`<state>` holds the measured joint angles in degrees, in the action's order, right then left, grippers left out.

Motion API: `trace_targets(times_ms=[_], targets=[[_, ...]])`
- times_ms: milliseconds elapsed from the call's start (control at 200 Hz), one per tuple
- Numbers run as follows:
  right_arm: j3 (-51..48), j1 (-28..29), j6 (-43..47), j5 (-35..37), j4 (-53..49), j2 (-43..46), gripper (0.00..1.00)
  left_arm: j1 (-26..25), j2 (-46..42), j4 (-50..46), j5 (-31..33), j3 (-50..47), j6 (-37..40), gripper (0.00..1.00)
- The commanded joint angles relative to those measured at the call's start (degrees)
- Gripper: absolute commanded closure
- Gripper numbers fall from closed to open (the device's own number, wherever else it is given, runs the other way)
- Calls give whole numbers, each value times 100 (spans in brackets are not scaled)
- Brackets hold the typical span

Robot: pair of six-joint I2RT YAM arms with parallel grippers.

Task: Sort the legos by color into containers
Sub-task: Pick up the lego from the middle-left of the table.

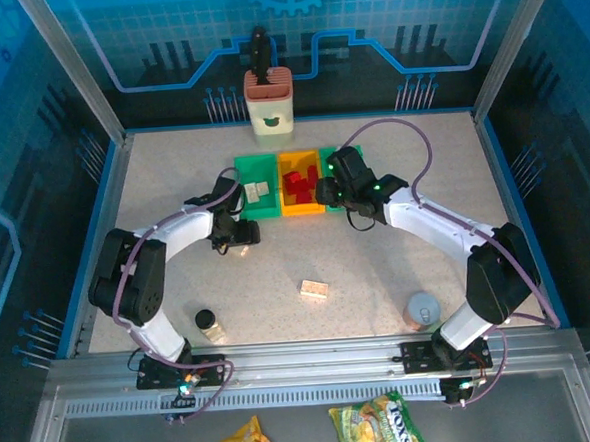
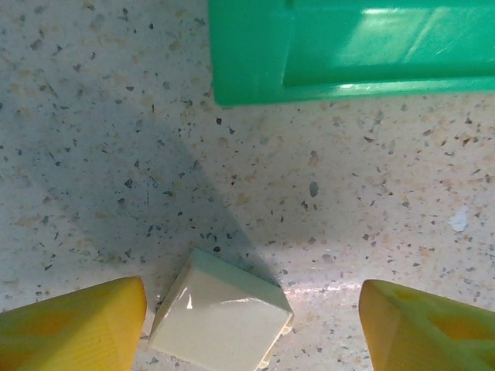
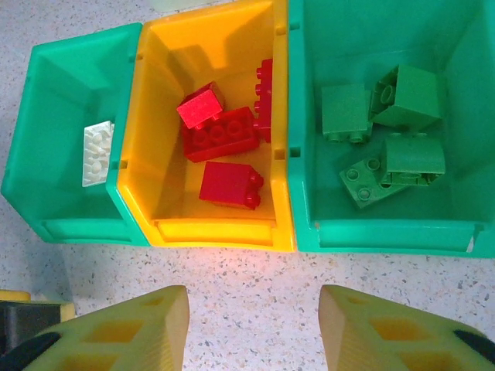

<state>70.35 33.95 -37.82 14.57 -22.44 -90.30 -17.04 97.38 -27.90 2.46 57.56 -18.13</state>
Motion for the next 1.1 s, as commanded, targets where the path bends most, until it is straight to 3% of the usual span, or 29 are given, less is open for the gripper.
trace_targets(times_ms=[0,295,560,1096], targets=[[-30,-81,123,51,-132,215,51,4,-6,0,-252,-129,-103,29],[-39,-135,179,106,-283,351,51,-187,-140,-307,-224,-139,-120,36],[-71,-166,179,142,-367,432,51,-492,15,-538,293,-14,-165,43],[-73,-184,179,108,-437,478,51,-544,227,-559,391,62,-235,44]])
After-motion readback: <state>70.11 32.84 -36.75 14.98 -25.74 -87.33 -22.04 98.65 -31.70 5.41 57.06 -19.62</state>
